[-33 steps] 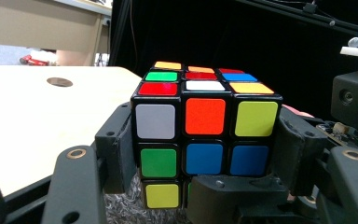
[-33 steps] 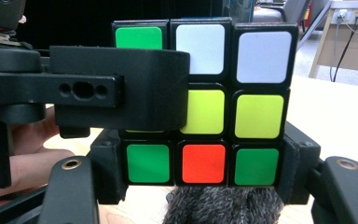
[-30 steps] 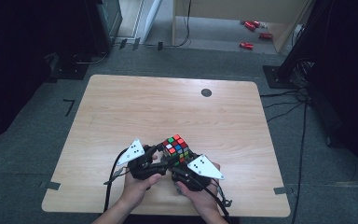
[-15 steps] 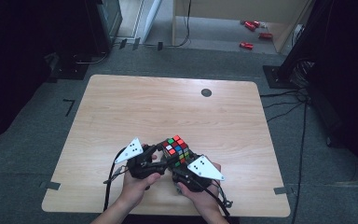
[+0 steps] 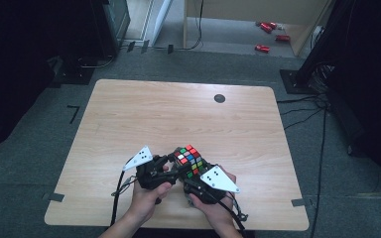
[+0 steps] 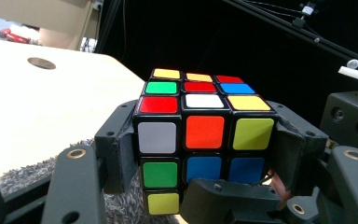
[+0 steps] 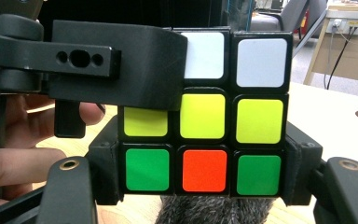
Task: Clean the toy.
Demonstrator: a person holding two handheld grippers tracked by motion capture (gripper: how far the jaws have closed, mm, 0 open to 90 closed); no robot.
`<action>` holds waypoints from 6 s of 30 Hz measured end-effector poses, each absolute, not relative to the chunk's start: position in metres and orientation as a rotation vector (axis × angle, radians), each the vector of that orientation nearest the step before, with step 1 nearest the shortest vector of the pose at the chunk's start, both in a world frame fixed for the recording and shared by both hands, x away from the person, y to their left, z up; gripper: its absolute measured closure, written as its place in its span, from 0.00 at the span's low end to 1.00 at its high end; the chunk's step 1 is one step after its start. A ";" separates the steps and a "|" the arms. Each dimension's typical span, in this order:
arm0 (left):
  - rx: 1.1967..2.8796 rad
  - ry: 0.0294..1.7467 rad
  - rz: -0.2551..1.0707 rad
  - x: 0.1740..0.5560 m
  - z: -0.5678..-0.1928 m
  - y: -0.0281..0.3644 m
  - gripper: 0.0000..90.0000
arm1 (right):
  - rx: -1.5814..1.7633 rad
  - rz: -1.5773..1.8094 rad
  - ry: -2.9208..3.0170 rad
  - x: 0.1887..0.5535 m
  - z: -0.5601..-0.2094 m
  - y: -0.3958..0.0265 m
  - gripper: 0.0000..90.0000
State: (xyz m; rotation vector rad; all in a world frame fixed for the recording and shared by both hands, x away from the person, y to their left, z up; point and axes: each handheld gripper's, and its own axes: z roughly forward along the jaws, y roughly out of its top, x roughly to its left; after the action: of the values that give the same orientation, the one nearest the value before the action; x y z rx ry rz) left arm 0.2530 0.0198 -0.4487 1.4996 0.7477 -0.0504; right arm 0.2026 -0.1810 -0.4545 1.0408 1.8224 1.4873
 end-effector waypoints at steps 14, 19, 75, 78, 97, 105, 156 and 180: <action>1.503 0.696 -0.148 0.262 -0.456 0.024 0.36 | 0.976 1.437 1.868 0.201 -0.454 -0.185 0.38; 1.486 0.676 -0.145 0.263 -0.452 0.028 0.33 | 0.983 1.455 1.882 0.201 -0.453 -0.195 0.38; 1.649 0.575 -0.091 0.281 -0.455 0.037 0.94 | 0.767 1.342 2.109 0.203 -0.466 -0.212 0.38; 1.607 0.498 -0.133 0.274 -0.449 0.033 0.94 | 0.766 1.363 2.109 0.203 -0.466 -0.212 0.38; 1.706 0.569 0.023 0.273 -0.451 0.033 0.94 | 0.784 1.326 2.090 0.203 -0.463 -0.214 0.38; 1.686 0.472 0.017 0.261 -0.441 0.027 0.94 | 0.782 1.344 2.099 0.204 -0.465 -0.212 0.38; 1.744 0.401 0.043 0.270 -0.462 0.034 0.94 | 0.904 1.644 2.015 0.211 -0.446 -0.238 0.38; 1.907 0.292 0.113 0.250 -0.478 0.004 0.93 | 0.955 1.718 1.958 0.211 -0.440 -0.241 0.38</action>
State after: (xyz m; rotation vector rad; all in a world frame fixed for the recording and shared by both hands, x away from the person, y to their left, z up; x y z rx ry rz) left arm 0.2501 0.0041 -0.4776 1.9071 0.2915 0.1130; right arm 0.2109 -0.2412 -0.4401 0.9547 1.9583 1.7185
